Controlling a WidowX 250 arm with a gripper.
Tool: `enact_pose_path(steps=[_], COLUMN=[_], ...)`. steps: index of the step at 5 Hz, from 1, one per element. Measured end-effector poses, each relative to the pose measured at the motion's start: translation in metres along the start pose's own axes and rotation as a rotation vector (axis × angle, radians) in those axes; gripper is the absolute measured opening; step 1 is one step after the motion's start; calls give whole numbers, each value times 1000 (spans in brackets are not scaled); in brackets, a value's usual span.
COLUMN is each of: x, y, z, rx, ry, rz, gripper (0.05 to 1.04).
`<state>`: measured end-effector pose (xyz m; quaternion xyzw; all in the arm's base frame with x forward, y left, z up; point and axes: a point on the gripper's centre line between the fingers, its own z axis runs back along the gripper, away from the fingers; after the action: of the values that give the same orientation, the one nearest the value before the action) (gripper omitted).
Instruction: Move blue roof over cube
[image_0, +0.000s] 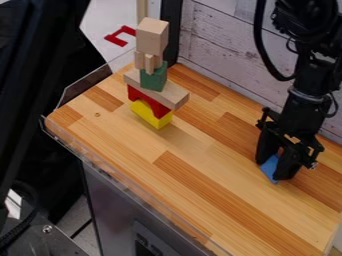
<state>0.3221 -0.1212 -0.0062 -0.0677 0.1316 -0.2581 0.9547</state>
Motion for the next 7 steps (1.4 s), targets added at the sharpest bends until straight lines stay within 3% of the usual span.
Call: enact_pose_path(steps=[1,2,3,4,5,7], x=[-2,-14,-30,-56,-78,-112], y=[0,-1,-7,-8,-8,12], z=[0,17,79,120,154,181], rx=[0,18,28,33,27,50], ry=[1,-34,-219,-262,-282,-290], rz=[28,137,231,334,401,542], gripper=[535,535,535,535,535,535])
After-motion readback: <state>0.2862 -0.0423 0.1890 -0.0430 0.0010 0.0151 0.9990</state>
